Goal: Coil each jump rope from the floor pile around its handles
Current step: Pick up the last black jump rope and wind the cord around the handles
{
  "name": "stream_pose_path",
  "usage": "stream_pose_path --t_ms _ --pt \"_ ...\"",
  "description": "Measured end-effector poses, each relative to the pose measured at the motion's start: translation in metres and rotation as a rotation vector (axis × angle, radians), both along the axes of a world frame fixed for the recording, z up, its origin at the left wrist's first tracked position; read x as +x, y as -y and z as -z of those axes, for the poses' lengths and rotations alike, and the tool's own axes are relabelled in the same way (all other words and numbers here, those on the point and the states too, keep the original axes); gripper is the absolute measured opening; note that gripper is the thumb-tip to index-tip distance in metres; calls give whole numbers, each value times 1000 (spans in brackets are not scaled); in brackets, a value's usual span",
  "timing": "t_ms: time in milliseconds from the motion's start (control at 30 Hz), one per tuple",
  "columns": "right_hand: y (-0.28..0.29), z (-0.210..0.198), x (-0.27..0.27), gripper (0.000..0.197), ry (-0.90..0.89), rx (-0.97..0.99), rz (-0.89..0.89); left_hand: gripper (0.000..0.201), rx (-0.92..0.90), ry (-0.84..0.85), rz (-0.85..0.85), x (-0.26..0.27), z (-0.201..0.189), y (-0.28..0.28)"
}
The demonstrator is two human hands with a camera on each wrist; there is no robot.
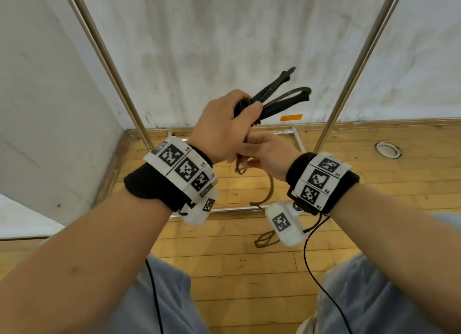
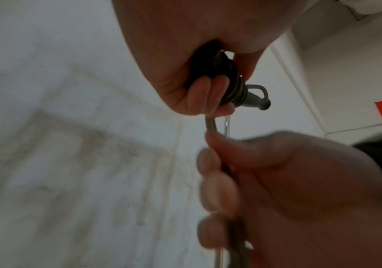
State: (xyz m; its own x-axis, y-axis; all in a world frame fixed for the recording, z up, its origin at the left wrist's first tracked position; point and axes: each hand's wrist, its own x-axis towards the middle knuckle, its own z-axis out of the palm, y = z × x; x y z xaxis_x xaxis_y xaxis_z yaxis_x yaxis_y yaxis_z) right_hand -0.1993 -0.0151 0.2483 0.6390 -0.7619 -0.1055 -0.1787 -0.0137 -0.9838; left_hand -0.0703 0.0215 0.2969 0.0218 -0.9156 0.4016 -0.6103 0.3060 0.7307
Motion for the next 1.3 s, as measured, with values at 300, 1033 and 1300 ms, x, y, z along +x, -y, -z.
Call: stream_pose_path --t_ms 300,1033,1300 --pt "-2 4 -1 32 -346 -507 211 26 138 303 -244 48 15 19" --pt "21 -25 -32 33 -456 -739 319 22 252 722 76 -4 39 3" --pt "39 -33 -48 39 -275 -329 220 15 122 518 170 1 27 -9"
